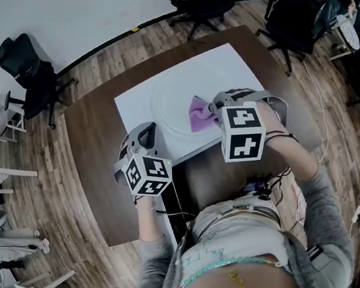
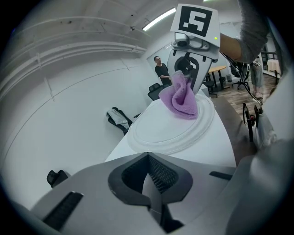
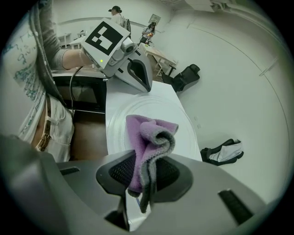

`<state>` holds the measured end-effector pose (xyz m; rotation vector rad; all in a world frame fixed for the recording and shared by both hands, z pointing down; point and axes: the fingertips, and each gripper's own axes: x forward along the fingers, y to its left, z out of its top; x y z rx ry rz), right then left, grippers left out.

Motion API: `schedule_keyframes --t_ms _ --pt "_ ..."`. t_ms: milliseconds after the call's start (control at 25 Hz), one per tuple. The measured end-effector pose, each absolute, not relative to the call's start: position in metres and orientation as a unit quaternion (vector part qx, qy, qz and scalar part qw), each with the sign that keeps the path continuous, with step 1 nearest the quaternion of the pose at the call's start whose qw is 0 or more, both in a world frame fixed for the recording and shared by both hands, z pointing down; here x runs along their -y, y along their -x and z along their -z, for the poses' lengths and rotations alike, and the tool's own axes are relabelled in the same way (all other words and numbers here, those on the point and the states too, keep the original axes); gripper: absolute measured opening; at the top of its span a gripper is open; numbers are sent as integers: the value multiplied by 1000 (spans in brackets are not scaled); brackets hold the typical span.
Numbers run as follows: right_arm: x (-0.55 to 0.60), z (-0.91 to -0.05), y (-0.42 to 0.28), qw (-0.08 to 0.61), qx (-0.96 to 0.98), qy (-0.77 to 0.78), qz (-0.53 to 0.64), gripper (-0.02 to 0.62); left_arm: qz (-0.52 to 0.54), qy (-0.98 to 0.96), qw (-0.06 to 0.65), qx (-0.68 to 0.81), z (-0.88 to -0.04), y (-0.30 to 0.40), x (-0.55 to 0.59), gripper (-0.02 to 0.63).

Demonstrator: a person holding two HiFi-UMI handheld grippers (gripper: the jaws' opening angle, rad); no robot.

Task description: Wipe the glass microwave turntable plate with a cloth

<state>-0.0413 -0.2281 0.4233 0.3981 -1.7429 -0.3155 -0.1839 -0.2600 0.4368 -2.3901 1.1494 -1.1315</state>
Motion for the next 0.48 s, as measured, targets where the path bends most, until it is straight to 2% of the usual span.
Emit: schedule_keyframes --t_ms 480 --pt "225 -425 106 597 774 -109 180 104 393 819 133 -397 -437 182 259 5"
